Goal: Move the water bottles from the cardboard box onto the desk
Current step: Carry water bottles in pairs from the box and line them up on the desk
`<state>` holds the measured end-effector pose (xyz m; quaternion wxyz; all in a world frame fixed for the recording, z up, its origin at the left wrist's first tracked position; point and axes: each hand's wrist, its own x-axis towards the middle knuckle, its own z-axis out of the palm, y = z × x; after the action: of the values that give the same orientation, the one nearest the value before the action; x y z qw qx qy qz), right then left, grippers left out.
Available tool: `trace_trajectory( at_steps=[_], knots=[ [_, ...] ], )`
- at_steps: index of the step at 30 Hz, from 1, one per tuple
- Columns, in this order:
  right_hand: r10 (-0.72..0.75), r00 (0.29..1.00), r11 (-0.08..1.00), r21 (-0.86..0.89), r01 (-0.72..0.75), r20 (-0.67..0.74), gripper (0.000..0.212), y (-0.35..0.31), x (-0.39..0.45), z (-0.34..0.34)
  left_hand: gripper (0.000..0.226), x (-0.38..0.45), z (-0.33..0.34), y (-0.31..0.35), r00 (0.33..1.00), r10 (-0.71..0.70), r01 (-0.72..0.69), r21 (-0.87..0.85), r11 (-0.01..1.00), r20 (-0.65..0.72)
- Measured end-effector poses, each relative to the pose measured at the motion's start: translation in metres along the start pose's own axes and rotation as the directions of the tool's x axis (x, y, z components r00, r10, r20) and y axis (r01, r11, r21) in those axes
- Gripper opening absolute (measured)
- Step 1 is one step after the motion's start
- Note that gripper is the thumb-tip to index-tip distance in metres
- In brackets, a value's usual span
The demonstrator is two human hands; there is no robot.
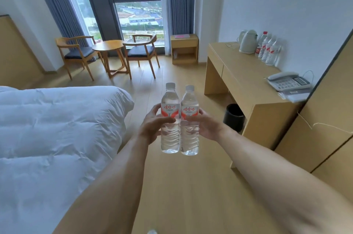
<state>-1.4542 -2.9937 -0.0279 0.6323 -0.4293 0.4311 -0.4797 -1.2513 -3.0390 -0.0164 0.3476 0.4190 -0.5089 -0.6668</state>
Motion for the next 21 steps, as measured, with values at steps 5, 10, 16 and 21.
trace_trajectory(
  at_steps=[5, 10, 16, 21],
  knots=[
    [0.019, 0.992, 1.0, 0.017, -0.017, -0.126, 0.074, -0.011, 0.074, -0.054, 0.086, 0.107, -0.002, 0.012, 0.994, -0.006, 0.004, 0.025, 1.0, 0.108],
    [-0.029, 0.965, 1.0, -0.006, 0.028, -0.262, 0.064, -0.04, 0.151, -0.102, 0.093, 0.226, 0.0, 0.039, 0.968, -0.028, 0.024, 0.02, 1.0, 0.251],
    [-0.189, 0.959, 0.982, -0.055, 0.182, -0.209, 0.049, -0.085, 0.223, -0.147, 0.081, 0.347, 0.012, 0.08, 0.915, -0.034, 0.011, 0.058, 0.998, 0.403],
    [-0.209, 0.92, 0.977, -0.036, 0.209, -0.332, 0.037, -0.105, 0.269, -0.188, 0.077, 0.433, 0.028, 0.093, 0.872, -0.049, 0.013, 0.077, 0.997, 0.487]
  ],
)
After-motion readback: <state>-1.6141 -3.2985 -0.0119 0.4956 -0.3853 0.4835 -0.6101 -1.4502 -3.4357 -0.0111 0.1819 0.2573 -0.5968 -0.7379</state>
